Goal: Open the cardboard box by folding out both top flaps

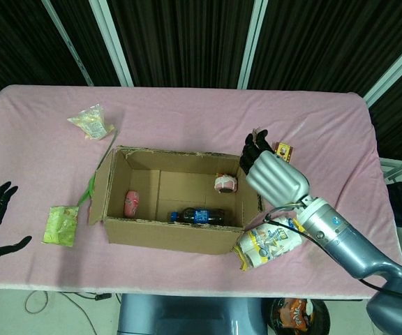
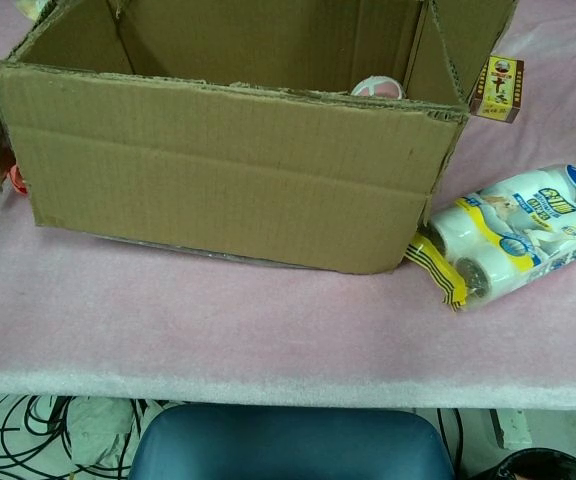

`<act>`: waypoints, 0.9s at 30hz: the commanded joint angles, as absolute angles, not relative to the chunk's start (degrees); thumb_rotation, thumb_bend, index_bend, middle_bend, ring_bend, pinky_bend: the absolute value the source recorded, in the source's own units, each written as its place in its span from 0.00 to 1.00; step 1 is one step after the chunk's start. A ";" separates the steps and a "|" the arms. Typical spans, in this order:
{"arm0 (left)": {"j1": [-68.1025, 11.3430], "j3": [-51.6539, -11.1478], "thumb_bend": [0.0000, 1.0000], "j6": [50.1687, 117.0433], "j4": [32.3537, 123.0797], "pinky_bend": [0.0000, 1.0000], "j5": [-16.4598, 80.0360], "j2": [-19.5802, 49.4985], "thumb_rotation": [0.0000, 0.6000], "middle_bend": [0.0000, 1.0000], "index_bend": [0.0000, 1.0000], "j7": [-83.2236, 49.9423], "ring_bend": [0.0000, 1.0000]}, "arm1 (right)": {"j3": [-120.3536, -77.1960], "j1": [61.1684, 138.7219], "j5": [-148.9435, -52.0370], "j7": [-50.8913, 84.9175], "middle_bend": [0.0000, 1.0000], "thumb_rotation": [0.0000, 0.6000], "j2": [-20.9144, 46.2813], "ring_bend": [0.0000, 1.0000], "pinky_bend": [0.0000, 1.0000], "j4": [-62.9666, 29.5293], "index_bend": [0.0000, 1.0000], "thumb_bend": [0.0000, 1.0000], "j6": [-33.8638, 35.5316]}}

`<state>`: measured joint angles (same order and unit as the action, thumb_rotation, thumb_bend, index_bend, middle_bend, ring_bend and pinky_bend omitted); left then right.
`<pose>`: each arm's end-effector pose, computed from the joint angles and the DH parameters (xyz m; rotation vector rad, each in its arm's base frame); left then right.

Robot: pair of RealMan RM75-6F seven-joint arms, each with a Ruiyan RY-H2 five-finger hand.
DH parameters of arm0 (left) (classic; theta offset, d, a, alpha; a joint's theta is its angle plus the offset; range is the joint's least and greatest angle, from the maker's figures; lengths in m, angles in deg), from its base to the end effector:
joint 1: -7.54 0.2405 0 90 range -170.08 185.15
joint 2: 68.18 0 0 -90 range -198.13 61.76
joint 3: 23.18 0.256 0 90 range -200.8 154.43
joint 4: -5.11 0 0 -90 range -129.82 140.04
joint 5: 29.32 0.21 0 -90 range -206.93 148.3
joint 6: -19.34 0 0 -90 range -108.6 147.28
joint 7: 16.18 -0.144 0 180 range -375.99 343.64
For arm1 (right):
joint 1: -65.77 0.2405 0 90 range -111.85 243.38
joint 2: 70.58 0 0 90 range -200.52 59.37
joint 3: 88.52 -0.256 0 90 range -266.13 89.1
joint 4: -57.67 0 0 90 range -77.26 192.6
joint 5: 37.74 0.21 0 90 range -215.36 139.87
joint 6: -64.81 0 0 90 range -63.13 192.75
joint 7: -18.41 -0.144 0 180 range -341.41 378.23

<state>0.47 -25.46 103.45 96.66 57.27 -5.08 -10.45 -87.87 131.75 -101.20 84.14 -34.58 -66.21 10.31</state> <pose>-0.3084 0.1912 0.1621 -1.4040 -0.9477 -0.9764 -0.0298 -0.3169 0.1892 1.9825 0.4310 0.3652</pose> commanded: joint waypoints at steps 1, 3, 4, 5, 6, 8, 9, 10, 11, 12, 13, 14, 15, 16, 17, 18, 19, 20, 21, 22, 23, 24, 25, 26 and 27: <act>0.51 -25.47 0.12 103.61 96.53 0.01 57.34 -4.95 1.00 0.00 0.00 -10.56 0.00 | -87.18 129.78 -103.11 82.56 0.24 1.00 -35.99 0.17 0.26 -65.66 0.23 0.29 11.03; 0.53 -25.48 0.12 103.62 96.45 0.01 57.31 -4.90 1.00 0.00 0.00 -10.67 0.00 | -86.75 128.50 -104.46 81.81 0.24 1.00 -36.67 0.17 0.26 -65.40 0.23 0.29 11.36; 0.54 -25.48 0.12 103.63 96.44 0.01 57.32 -4.90 1.00 0.00 0.00 -10.73 0.00 | -86.52 127.93 -105.03 81.58 0.24 1.00 -36.94 0.17 0.26 -65.28 0.23 0.29 11.46; 0.53 -25.50 0.12 103.68 96.40 0.01 57.34 -4.87 1.00 0.00 0.00 -10.84 0.00 | -86.25 127.09 -105.76 81.12 0.24 1.00 -37.29 0.17 0.26 -65.09 0.23 0.29 11.53; 0.54 -25.50 0.12 103.71 96.37 0.01 57.37 -4.85 1.00 0.00 0.00 -10.93 0.00 | -86.06 126.47 -106.18 80.75 0.24 1.00 -37.49 0.17 0.26 -64.97 0.23 0.29 11.53; 0.54 -25.48 0.12 103.65 96.34 0.01 57.36 -4.81 1.00 0.00 0.00 -11.10 0.00 | -85.71 124.91 -107.28 79.85 0.24 1.00 -37.90 0.17 0.26 -64.56 0.22 0.29 11.23; 0.54 -25.48 0.12 103.63 96.35 0.01 57.33 -4.80 1.00 0.00 0.00 -11.14 0.00 | -85.54 124.21 -107.75 79.52 0.24 1.00 -38.02 0.17 0.26 -64.37 0.22 0.29 11.00; 0.54 -25.50 0.12 103.63 96.34 0.01 57.30 -4.80 1.00 0.00 0.00 -11.19 0.00 | -85.37 123.49 -108.17 79.10 0.23 1.00 -38.13 0.17 0.26 -64.16 0.22 0.29 10.76; 0.53 -25.52 0.12 103.64 96.32 0.01 57.31 -4.78 1.00 0.00 0.00 -11.30 0.00 | -85.17 122.47 -108.77 78.48 0.23 1.00 -38.25 0.17 0.26 -63.83 0.22 0.29 10.43; 0.54 -25.51 0.12 103.64 96.30 0.01 57.30 -4.77 1.00 0.00 0.00 -11.36 0.00 | -85.01 121.75 -109.16 78.14 0.23 1.00 -38.32 0.17 0.26 -63.57 0.22 0.29 10.15; 0.54 -25.51 0.12 103.62 96.29 0.01 57.29 -4.74 1.00 0.00 0.00 -11.43 0.00 | -84.83 120.73 -109.71 77.58 0.23 1.00 -38.33 0.17 0.26 -63.17 0.22 0.29 9.72; 0.54 -25.51 0.12 103.60 96.30 0.01 57.26 -4.73 1.00 0.00 0.00 -11.48 0.00 | -84.76 120.09 -110.05 77.17 0.23 1.00 -38.29 0.17 0.26 -62.92 0.22 0.29 9.45; 0.54 -25.50 0.12 103.54 96.33 0.01 57.21 -4.71 1.00 0.00 0.00 -11.56 0.00 | -84.66 119.07 -110.41 76.44 0.23 1.00 -38.16 0.17 0.26 -62.53 0.21 0.29 8.99; 0.53 -25.51 0.12 103.47 96.35 0.01 57.14 -4.71 1.00 0.00 0.00 -11.63 0.00 | -84.65 118.17 -110.80 75.78 0.23 1.00 -37.93 0.17 0.26 -62.19 0.20 0.29 8.51; 0.53 -25.53 0.12 103.39 96.41 0.01 57.02 -4.72 1.00 0.00 0.00 -11.71 0.00 | -84.63 116.89 -111.25 74.81 0.23 1.00 -37.51 0.17 0.26 -61.81 0.19 0.29 7.78; 0.52 -25.55 0.12 103.33 96.48 0.01 56.93 -4.73 1.00 0.00 0.00 -11.76 0.00 | -84.63 115.81 -111.54 73.95 0.23 1.00 -37.04 0.17 0.26 -61.57 0.18 0.29 6.98; 0.52 -25.56 0.12 103.22 96.58 0.01 56.78 -4.76 1.00 0.00 0.00 -11.79 0.00 | -84.61 113.97 -111.40 72.27 0.23 1.00 -36.03 0.17 0.26 -61.43 0.16 0.29 5.06; 0.51 -25.60 0.12 103.08 96.70 0.01 56.59 -4.83 1.00 0.00 0.00 -11.86 0.00 | -84.80 111.27 -110.96 69.34 0.22 1.00 -34.06 0.17 0.26 -61.08 0.14 0.29 1.88; 0.50 -25.59 0.12 102.81 96.79 0.01 56.28 -4.90 1.00 0.00 0.00 -12.08 0.00 | -84.97 107.82 -109.58 64.73 0.21 1.00 -31.30 0.17 0.26 -61.00 0.12 0.29 -2.17; 0.48 -25.61 0.12 102.64 96.94 0.01 56.08 -4.97 1.00 0.00 0.00 -12.22 0.00 | -85.03 105.41 -109.83 62.41 0.19 1.00 -28.95 0.15 0.26 -60.27 0.08 0.29 -5.14; 0.46 -25.67 0.12 102.53 97.05 0.01 55.87 -4.99 1.00 0.00 0.00 -12.46 0.00 | -85.07 102.19 -109.65 58.97 0.15 1.00 -25.88 0.13 0.25 -59.49 0.04 0.29 -8.73; 0.45 -25.71 0.12 102.51 97.10 0.01 55.80 -5.00 1.00 0.00 0.00 -12.63 0.00 | -85.15 100.49 -110.09 57.38 0.13 1.00 -24.01 0.11 0.25 -58.71 0.02 0.29 -10.71; 0.44 -25.73 0.12 102.50 97.12 0.01 55.75 -4.98 1.00 0.00 0.00 -12.83 0.00 | -85.22 98.60 -110.17 55.12 0.10 1.00 -22.08 0.09 0.25 -58.16 0.00 0.29 -12.68; 0.44 -25.77 0.12 102.52 97.15 0.01 55.71 -4.95 1.00 0.00 0.00 -13.08 0.00 | -85.26 96.65 -110.45 52.45 0.08 1.00 -20.02 0.08 0.25 -57.51 0.00 0.29 -14.64; 0.44 -25.79 0.12 102.53 97.15 0.01 55.68 -4.92 1.00 0.00 0.00 -13.20 0.00 | -85.25 95.57 -110.81 50.97 0.07 1.00 -18.82 0.08 0.25 -56.95 0.00 0.29 -15.66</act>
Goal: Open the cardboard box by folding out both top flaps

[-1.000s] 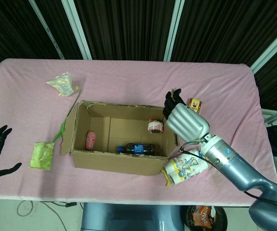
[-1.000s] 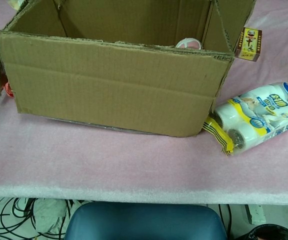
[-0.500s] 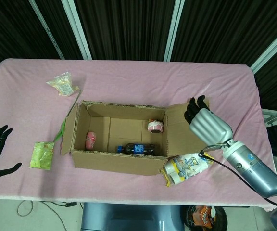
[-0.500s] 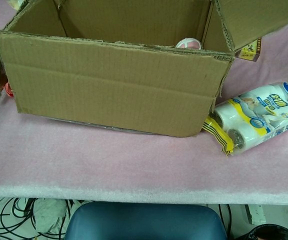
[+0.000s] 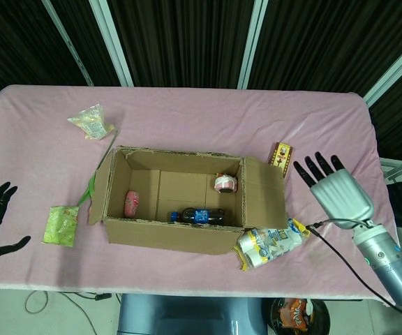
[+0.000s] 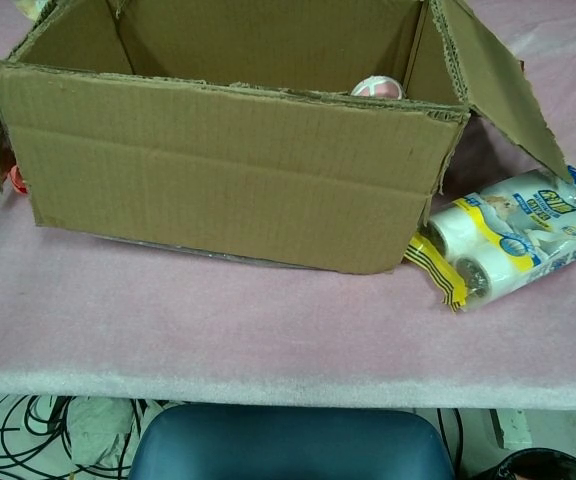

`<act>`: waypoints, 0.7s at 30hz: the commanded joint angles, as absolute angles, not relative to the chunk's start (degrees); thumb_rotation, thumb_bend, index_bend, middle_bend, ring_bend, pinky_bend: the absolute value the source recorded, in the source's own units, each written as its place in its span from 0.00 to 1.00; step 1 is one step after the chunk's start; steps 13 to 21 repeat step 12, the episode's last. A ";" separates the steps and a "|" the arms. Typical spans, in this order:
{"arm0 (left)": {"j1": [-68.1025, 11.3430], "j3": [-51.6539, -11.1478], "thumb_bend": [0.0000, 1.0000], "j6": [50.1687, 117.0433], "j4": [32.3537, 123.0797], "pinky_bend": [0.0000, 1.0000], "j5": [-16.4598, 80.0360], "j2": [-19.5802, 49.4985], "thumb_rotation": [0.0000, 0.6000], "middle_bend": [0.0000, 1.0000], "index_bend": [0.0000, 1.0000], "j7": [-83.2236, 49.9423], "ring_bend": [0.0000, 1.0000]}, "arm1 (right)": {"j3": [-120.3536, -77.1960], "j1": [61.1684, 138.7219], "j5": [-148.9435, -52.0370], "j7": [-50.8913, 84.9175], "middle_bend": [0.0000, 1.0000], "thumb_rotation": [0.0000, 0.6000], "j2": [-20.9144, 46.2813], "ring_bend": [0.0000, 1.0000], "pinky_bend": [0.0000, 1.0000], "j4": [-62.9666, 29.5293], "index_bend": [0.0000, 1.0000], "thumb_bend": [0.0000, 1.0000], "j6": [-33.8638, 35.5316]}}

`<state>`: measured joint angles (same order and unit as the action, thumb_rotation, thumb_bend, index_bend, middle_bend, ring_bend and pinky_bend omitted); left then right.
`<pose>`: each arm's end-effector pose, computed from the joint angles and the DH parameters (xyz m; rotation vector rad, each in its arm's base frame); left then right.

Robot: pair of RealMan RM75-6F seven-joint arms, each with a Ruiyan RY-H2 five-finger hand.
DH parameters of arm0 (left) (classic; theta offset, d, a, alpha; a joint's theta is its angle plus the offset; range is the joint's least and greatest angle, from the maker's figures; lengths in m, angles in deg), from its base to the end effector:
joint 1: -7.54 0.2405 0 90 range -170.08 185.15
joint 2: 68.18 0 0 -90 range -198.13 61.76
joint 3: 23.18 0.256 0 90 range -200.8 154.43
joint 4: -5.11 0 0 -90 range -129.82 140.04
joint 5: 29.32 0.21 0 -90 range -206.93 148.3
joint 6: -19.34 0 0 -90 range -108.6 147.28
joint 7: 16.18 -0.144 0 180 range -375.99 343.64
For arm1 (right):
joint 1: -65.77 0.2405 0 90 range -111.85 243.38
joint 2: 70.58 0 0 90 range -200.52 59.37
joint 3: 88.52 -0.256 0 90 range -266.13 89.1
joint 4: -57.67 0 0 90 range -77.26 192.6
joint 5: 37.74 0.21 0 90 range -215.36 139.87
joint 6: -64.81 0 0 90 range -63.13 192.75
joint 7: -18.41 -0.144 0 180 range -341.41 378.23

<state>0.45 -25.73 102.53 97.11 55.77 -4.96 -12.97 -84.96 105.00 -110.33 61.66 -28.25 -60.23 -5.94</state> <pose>-0.3105 0.1922 0.1607 -1.3996 -0.9401 -0.9322 -0.1628 -0.2803 0.1961 1.8419 -0.2068 0.4910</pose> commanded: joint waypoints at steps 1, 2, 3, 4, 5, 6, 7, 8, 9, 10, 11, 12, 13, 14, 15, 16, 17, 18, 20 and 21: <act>0.44 -25.83 0.12 102.55 97.15 0.01 55.64 -4.89 1.00 0.00 0.00 -13.30 0.00 | -85.18 94.46 -111.11 49.45 0.06 1.00 -17.62 0.07 0.25 -56.38 0.00 0.29 -16.64; 0.45 -25.89 0.12 102.61 97.13 0.01 55.58 -4.83 1.00 0.00 0.00 -13.45 0.00 | -85.01 92.84 -111.58 47.35 0.04 1.00 -15.91 0.06 0.25 -55.41 0.00 0.29 -17.98; 0.45 -25.93 0.12 102.66 97.11 0.01 55.54 -4.78 1.00 0.00 0.00 -13.54 0.00 | -84.82 91.82 -111.97 46.12 0.03 1.00 -14.85 0.05 0.24 -54.69 0.00 0.29 -18.77; 0.46 -26.01 0.12 102.76 97.07 0.00 55.51 -4.70 1.00 0.00 0.00 -13.64 0.00 | -84.41 90.35 -112.52 44.63 0.02 1.00 -13.38 0.04 0.24 -53.54 0.00 0.29 -19.79; 0.48 -26.06 0.11 102.87 97.03 0.00 55.51 -4.64 1.00 0.00 0.00 -13.68 0.00 | -84.16 89.43 -112.83 43.86 0.00 1.00 -12.51 0.02 0.23 -52.78 0.00 0.29 -20.41; 0.52 -26.19 0.11 103.14 96.88 0.00 55.53 -4.48 1.00 0.00 0.00 -13.76 0.00 | -83.70 87.79 -113.39 42.65 0.00 1.00 -11.00 0.02 0.23 -51.34 0.00 0.29 -21.45; 0.53 -26.28 0.11 103.30 96.71 0.00 55.52 -4.36 1.00 0.00 0.00 -13.95 0.00 | -83.41 86.69 -113.87 41.95 0.00 1.00 -10.05 0.01 0.23 -50.33 0.00 0.29 -22.19; 0.56 -26.34 0.10 103.42 96.54 0.00 55.47 -4.24 1.00 0.00 0.00 -14.25 0.00 | -83.21 85.65 -114.42 41.28 0.00 1.00 -9.23 0.00 0.23 -49.38 0.00 0.29 -23.00; 0.57 -26.36 0.09 103.40 96.40 0.00 55.35 -4.12 1.00 0.00 0.00 -14.66 0.00 | -83.07 84.33 -115.25 40.35 0.00 1.00 -8.35 0.00 0.23 -48.27 0.00 0.29 -24.20; 0.56 -26.35 0.09 103.29 96.39 0.00 55.22 -4.08 1.00 0.00 0.00 -14.94 0.00 | -83.09 83.41 -115.91 39.54 0.00 1.00 -7.81 0.00 0.23 -47.60 0.00 0.29 -25.17; 0.54 -26.31 0.08 103.12 96.39 0.00 55.10 -4.09 1.00 0.00 0.00 -15.26 0.00 | -83.11 82.54 -116.69 38.55 0.00 1.00 -7.34 0.00 0.23 -46.98 0.00 0.29 -26.13; 0.51 -26.26 0.08 102.91 96.41 0.00 54.97 -4.11 1.00 0.00 0.00 -15.71 0.00 | -83.14 81.75 -117.54 37.50 0.00 1.00 -6.97 0.00 0.23 -46.32 0.00 0.29 -26.99; 0.51 -26.26 0.08 102.91 96.41 0.00 54.97 -4.11 1.00 0.00 0.00 -15.71 0.00 | -83.14 81.75 -117.54 37.50 0.00 1.00 -6.97 0.00 0.23 -46.32 0.00 0.29 -26.99; 0.51 -26.26 0.08 102.91 96.41 0.00 54.97 -4.11 1.00 0.00 0.00 -15.71 0.00 | -83.14 81.75 -117.54 37.50 0.00 1.00 -6.97 0.00 0.23 -46.32 0.00 0.29 -26.99; 0.51 -26.26 0.08 102.91 96.41 0.00 54.97 -4.11 1.00 0.00 0.00 -15.71 0.00 | -83.14 81.75 -117.54 37.50 0.00 1.00 -6.97 0.00 0.23 -46.32 0.00 0.29 -26.99; 0.51 -26.26 0.08 102.91 96.41 0.00 54.97 -4.11 1.00 0.00 0.00 -15.71 0.00 | -83.14 81.75 -117.54 37.50 0.00 1.00 -6.97 0.00 0.23 -46.32 0.00 0.29 -26.99; 0.51 -26.26 0.08 102.91 96.41 0.00 54.97 -4.11 1.00 0.00 0.00 -15.71 0.00 | -83.14 81.75 -117.54 37.50 0.00 1.00 -6.97 0.00 0.23 -46.32 0.00 0.29 -26.99; 0.51 -26.26 0.08 102.91 96.41 0.00 54.97 -4.11 1.00 0.00 0.00 -15.71 0.00 | -83.14 81.75 -117.54 37.50 0.00 1.00 -6.97 0.00 0.23 -46.32 0.00 0.29 -26.99; 0.51 -26.26 0.08 102.91 96.41 0.00 54.97 -4.11 1.00 0.00 0.00 -15.71 0.00 | -83.14 81.75 -117.54 37.50 0.00 1.00 -6.97 0.00 0.23 -46.32 0.00 0.29 -26.99; 0.51 -26.26 0.08 102.91 96.41 0.00 54.97 -4.11 1.00 0.00 0.00 -15.71 0.00 | -83.14 81.75 -117.54 37.50 0.00 1.00 -6.97 0.00 0.23 -46.32 0.00 0.29 -26.99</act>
